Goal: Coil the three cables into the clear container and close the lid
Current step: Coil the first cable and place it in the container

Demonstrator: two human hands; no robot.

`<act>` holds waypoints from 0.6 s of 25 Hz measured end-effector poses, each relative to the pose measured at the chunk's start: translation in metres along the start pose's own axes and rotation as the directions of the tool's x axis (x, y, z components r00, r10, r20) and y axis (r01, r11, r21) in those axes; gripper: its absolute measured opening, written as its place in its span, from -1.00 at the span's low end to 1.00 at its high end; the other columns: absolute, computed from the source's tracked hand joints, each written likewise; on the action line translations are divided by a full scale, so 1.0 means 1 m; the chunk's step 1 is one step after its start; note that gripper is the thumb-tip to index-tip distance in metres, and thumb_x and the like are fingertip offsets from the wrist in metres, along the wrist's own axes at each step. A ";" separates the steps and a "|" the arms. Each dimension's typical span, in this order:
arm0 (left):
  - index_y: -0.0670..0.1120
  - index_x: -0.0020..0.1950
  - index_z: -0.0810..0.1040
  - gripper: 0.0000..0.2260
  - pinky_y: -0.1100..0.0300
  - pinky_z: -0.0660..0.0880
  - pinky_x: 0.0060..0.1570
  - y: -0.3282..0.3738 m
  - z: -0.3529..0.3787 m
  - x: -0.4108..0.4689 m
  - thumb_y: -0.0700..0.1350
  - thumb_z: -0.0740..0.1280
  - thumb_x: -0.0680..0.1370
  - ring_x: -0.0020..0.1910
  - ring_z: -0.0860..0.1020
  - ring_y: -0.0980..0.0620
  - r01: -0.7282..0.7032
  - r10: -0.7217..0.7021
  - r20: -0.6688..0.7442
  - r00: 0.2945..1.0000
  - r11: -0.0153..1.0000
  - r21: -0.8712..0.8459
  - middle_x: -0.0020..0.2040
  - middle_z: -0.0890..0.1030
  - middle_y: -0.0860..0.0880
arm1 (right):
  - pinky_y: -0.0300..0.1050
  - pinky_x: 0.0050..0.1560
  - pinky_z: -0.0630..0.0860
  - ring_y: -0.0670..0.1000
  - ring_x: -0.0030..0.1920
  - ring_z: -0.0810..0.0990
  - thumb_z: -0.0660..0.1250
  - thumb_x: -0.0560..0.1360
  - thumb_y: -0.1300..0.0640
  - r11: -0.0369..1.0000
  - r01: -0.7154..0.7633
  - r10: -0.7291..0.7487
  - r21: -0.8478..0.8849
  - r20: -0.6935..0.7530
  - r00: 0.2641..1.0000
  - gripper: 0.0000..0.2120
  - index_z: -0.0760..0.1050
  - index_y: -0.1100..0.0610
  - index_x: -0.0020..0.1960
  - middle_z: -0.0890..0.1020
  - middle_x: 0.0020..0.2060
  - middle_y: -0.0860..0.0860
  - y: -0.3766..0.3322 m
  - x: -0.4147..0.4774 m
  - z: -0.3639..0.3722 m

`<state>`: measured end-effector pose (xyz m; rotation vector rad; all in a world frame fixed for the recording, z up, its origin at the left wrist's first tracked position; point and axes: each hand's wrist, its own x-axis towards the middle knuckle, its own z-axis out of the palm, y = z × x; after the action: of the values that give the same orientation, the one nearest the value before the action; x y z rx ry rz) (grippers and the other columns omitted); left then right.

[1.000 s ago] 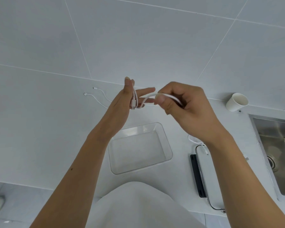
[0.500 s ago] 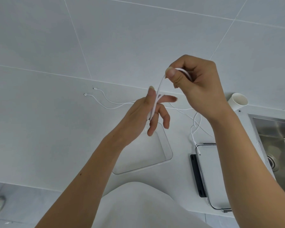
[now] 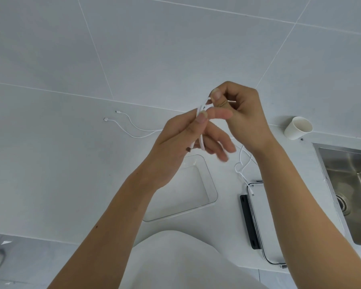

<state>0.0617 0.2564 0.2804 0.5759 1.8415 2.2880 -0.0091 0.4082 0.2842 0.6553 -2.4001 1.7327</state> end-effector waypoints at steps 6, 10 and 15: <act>-0.11 0.22 0.51 -0.66 0.24 0.53 -0.05 0.002 -0.003 0.001 -0.09 -0.01 0.66 -0.02 0.67 -0.01 -0.063 0.054 -0.092 0.994 0.993 -0.101 -0.09 0.72 -0.03 | -0.14 -0.32 0.43 0.03 -0.31 0.45 0.17 0.60 0.33 0.993 -0.072 0.061 0.089 0.119 0.991 -0.77 0.44 0.16 -0.19 0.45 -0.36 0.07 0.020 -0.013 0.015; -0.15 0.31 0.43 -0.65 0.17 0.54 0.05 0.004 -0.005 0.003 -0.14 -0.07 0.68 0.07 0.66 -0.02 -0.132 0.111 -0.125 0.986 0.975 -0.177 0.07 0.70 -0.01 | -0.25 -0.29 0.37 -0.14 -0.38 0.44 0.15 0.52 0.32 0.999 -0.036 0.041 -0.033 0.147 0.988 -0.73 0.50 0.10 -0.25 0.49 -0.43 -0.08 0.022 -0.022 0.025; -0.27 0.34 0.31 -0.64 0.16 0.51 0.13 0.001 -0.017 0.004 -0.14 -0.13 0.70 0.18 0.62 -0.05 -0.165 0.121 -0.195 0.973 0.959 -0.230 0.18 0.65 0.02 | -0.36 -0.32 0.34 -0.14 -0.42 0.46 0.21 0.66 0.17 0.991 -0.123 0.132 -0.054 0.204 0.970 -0.77 0.55 0.13 -0.12 0.47 -0.45 -0.04 0.017 -0.037 0.032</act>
<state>0.0518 0.2425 0.2787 0.4941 1.5965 2.6929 0.0227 0.3930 0.2461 0.7247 -2.6651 1.7361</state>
